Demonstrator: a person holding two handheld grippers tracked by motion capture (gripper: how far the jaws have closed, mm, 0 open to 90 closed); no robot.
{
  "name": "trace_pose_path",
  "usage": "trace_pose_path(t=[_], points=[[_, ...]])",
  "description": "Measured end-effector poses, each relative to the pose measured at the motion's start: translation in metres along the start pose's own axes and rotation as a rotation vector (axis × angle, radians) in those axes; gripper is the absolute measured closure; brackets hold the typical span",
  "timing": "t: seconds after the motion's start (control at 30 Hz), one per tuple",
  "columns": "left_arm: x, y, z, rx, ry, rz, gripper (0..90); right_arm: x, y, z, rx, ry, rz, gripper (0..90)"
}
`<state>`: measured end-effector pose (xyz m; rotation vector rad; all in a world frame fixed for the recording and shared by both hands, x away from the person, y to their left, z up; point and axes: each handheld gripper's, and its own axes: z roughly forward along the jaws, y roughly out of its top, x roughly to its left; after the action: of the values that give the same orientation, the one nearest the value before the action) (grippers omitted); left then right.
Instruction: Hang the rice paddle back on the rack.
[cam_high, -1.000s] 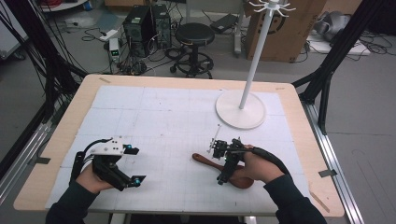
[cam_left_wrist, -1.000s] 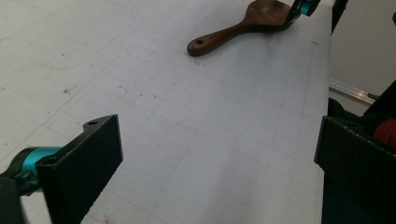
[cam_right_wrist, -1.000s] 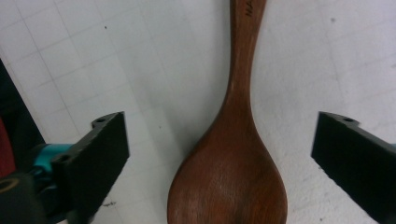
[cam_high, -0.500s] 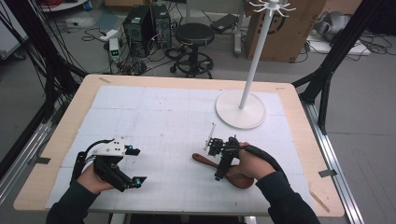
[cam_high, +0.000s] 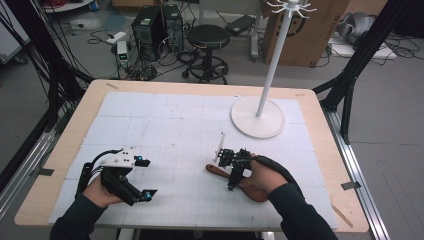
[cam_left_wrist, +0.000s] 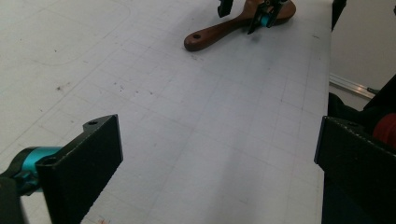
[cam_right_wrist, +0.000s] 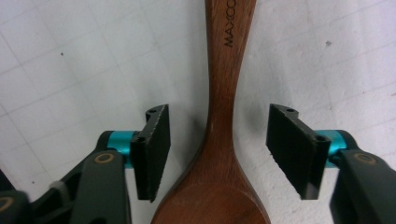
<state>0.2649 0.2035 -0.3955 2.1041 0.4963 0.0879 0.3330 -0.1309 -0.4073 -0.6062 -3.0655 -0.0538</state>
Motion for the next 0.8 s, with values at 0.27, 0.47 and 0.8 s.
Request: trace_pose_path(t=[0.27, 0.47, 0.8], points=[[-0.0002, 0.0000, 0.0006, 0.002, 0.001, 0.001, 1.6, -0.0020, 0.0042, 0.0042, 0.004, 0.008, 0.034, 50.0], [-0.0002, 0.0000, 0.0007, 0.002, 0.000, 0.001, 1.6, -0.0023, 0.0058, 0.0030, 0.002, 0.002, 0.037, 56.8], [-0.0008, -0.0001, 0.0026, 0.010, -0.001, 0.002, 1.7, -0.0009, 0.0079, 0.0028, 0.022, -0.013, 0.025, 70.3]])
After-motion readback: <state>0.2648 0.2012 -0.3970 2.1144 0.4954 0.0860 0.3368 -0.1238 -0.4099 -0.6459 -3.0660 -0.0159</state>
